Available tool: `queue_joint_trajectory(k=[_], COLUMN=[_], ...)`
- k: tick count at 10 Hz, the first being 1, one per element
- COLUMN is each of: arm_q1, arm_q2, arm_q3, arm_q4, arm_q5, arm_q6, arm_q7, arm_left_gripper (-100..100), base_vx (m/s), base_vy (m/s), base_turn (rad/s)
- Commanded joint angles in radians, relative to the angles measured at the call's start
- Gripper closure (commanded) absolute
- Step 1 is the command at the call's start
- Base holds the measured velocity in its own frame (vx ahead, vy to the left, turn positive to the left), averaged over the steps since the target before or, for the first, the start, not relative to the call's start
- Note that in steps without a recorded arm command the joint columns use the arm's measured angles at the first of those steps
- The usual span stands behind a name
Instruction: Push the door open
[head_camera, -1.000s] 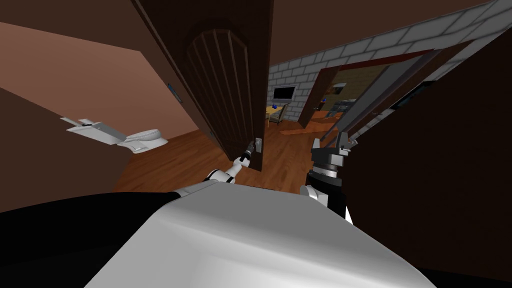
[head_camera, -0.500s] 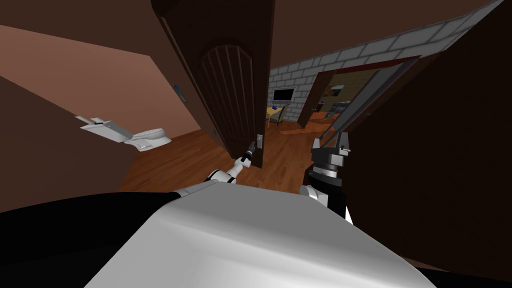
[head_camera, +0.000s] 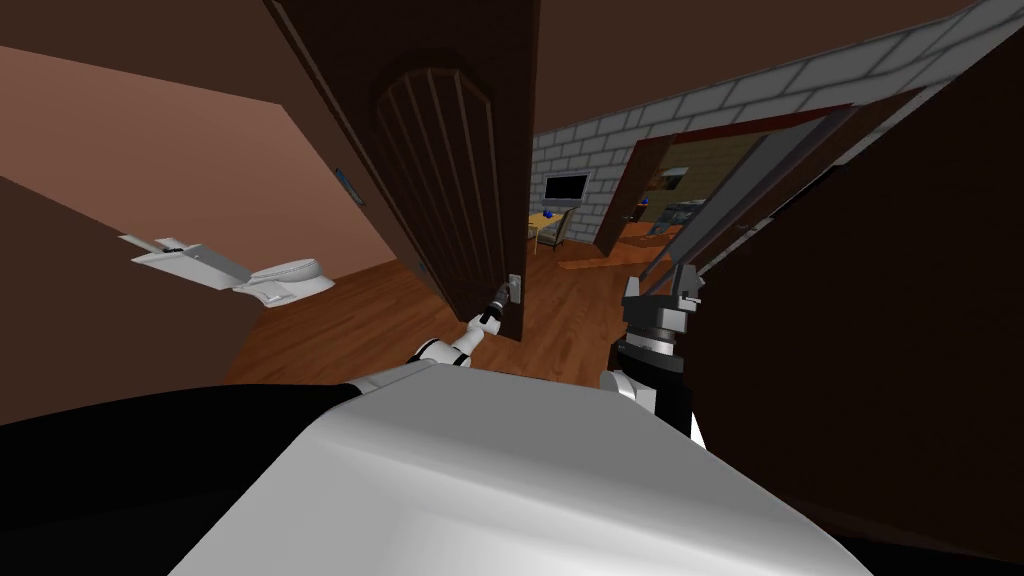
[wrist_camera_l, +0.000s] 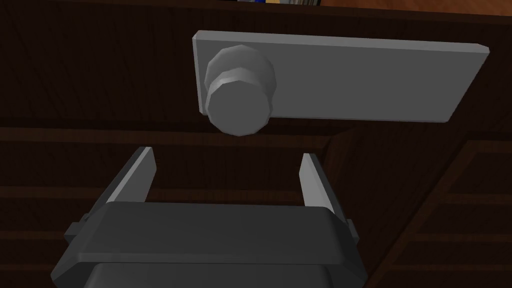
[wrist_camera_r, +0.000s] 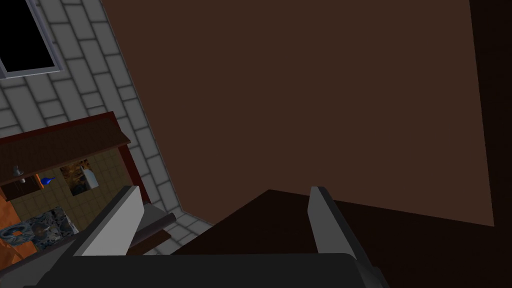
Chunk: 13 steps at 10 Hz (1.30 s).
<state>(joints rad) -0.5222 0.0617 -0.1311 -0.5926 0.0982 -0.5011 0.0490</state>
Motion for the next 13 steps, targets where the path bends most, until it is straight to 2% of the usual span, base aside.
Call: queue_joint_trajectory(k=[1, 3, 4, 5, 10, 13], arm_q1=[0.001, 0.002, 0.001, 0.001, 0.001, 0.005], arm_q2=[-0.001, -0.008, -0.006, -0.006, -0.006, 0.003], arm_q3=[0.003, 0.007, 0.006, 0.006, 0.006, 0.022], arm_q4=[0.001, 0.003, 0.004, 0.004, 0.004, 0.008], arm_q5=[0.001, 0.002, 0.002, 0.002, 0.002, 0.007], arm_q6=[-0.004, -0.009, -0.008, -0.008, -0.008, -0.006], arm_q7=[-0.002, -0.005, -0.003, -0.003, -0.003, -0.010], arm_left_gripper=[-100, -100, -100, 100, 100, 100], base_vx=[0.191, 0.199, 0.092, -0.014, -0.018, 0.123], base_vy=[-0.062, -0.082, -0.033, 0.002, 0.007, -0.047], base_turn=[-0.021, -0.025, 0.001, 0.003, -0.002, 0.020])
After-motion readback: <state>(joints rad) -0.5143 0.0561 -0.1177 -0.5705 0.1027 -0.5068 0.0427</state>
